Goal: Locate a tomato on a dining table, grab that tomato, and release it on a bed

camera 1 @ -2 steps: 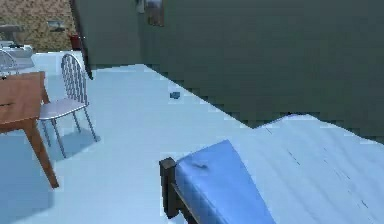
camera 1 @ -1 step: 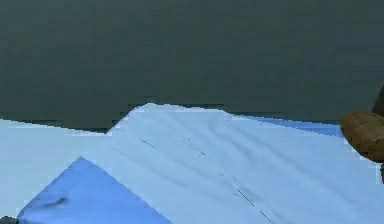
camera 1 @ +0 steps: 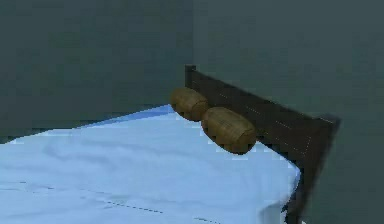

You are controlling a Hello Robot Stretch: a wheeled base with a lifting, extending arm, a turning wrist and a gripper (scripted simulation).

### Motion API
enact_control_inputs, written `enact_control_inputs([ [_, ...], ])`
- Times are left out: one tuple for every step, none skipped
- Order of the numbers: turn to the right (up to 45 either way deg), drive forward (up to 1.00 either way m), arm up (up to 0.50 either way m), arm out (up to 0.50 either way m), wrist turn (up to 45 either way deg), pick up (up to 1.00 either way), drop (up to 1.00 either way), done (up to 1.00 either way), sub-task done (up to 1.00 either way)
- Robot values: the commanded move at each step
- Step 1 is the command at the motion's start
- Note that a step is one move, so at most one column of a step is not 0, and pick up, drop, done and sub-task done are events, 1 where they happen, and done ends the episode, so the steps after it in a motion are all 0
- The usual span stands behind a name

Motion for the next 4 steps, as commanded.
enact_control_inputs([
  [36.0,0.00,0.00,0.00,0.0,0.00,0.00,0.00,0.00],
  [-45.0,0.00,0.00,0.00,0.0,0.00,0.00,0.00,0.00],
  [-45.0,0.00,0.00,0.00,0.0,0.00,0.00,0.00,0.00],
  [-39.0,0.00,0.00,0.00,0.0,0.00,0.00,0.00,0.00],
])
